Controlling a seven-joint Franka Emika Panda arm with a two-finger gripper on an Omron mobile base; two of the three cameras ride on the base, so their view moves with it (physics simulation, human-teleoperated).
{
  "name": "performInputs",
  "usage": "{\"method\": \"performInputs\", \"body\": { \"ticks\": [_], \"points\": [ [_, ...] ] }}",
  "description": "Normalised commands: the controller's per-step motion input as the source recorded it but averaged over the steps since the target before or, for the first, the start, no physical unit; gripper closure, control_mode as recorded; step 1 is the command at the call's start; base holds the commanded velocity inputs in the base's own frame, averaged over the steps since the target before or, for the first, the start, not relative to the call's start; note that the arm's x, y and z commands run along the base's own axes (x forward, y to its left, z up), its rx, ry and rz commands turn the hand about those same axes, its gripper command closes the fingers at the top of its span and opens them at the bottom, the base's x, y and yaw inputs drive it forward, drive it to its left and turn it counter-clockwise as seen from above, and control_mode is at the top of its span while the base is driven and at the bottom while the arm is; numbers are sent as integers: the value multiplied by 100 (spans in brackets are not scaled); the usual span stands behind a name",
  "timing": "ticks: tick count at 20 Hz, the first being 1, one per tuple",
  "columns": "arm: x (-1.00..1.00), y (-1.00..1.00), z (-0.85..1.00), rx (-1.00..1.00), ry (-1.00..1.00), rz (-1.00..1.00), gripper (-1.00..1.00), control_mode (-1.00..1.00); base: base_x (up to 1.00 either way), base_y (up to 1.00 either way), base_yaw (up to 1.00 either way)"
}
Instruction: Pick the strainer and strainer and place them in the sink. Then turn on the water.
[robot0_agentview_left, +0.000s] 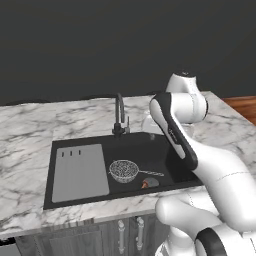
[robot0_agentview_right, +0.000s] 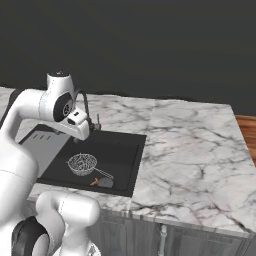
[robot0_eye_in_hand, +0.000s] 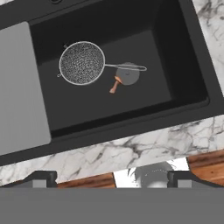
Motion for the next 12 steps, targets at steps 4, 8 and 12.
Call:
{"method": "performInputs", "body": {
  "ticks": [4,8,12],
  "points": [
    [0,1,0,0,0,0,-100,-100,0,0,0],
    [0,0,0,0,0,0,-100,-100,0,0,0],
    [0,0,0,0,0,0,-100,-100,0,0,0]
  ]
}}
